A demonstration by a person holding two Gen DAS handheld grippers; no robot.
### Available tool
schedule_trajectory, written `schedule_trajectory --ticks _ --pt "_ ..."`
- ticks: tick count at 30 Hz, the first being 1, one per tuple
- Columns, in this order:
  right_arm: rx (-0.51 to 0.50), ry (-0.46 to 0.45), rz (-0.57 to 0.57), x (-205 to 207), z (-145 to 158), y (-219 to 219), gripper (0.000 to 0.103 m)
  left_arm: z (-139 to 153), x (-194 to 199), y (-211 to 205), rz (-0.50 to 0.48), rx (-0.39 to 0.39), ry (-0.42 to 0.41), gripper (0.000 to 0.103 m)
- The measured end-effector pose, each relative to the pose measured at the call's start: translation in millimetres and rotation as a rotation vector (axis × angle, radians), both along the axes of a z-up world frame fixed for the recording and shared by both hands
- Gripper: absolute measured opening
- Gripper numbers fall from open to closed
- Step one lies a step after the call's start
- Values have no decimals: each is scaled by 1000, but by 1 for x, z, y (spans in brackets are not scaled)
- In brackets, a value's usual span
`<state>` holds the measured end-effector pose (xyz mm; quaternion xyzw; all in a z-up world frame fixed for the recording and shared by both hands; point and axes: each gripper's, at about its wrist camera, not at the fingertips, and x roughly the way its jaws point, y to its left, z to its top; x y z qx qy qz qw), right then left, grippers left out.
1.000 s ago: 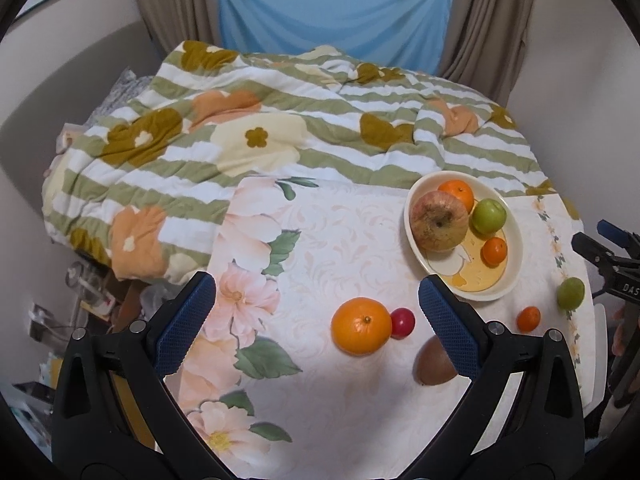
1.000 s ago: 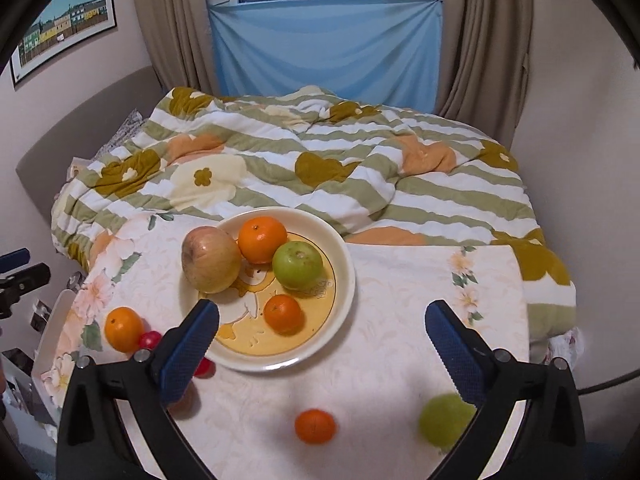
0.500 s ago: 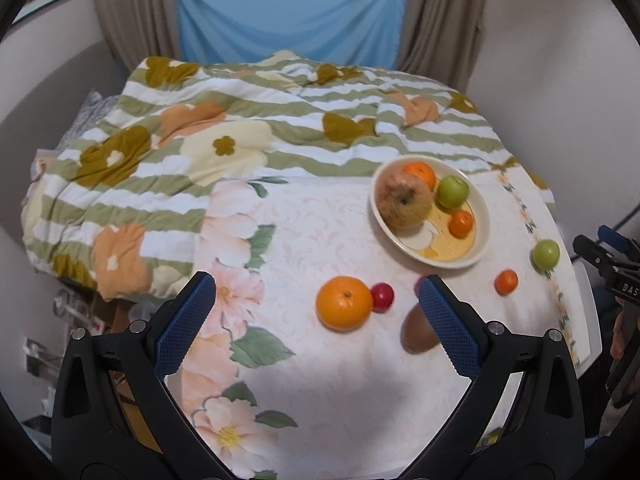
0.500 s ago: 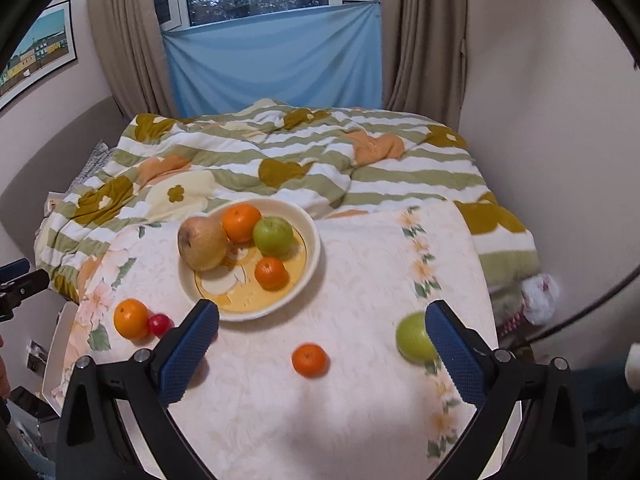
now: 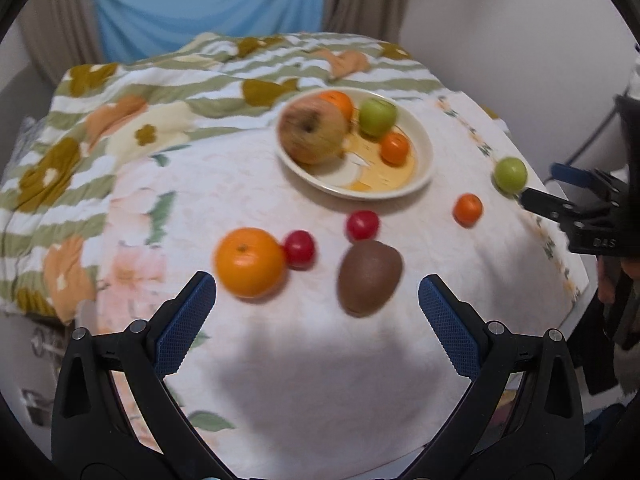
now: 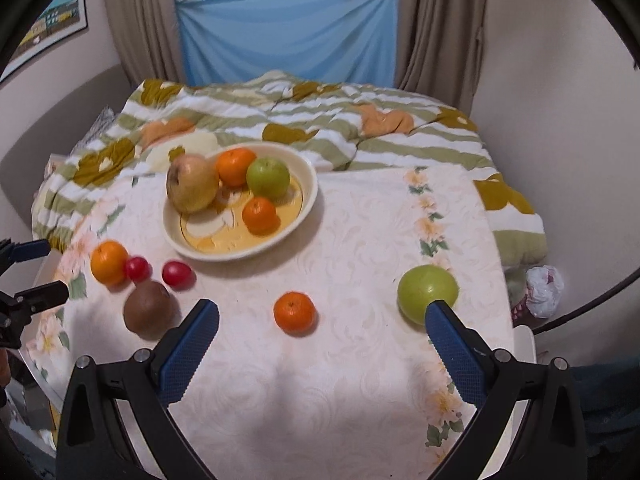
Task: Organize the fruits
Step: 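Move both tools back from the bowl toward the table, then grasp the brown kiwi with the left tool while the right tool grasps a tangerine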
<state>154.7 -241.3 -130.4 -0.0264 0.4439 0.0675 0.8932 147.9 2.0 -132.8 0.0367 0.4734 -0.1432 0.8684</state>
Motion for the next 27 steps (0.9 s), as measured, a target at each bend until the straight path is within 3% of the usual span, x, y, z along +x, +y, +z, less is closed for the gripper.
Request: schedule_trajectory --ticks 8,12,15,23,27 --pt "16 53 52 10 -29 -1 102 -34 8 -29 -59 8 46 101" --pt "34 84 72 15 -40 -1 97 -48 14 -38 -71 12 63 98" --pt "37 97 87 18 -45 0 94 -55 19 -42 -76 10 78 86" --pt "33 128 109 26 -54 2 91 -71 30 -53 -84 10 105 82" --pt "45 149 128 31 -59 2 82 -76 33 -55 -73 1 124 75"
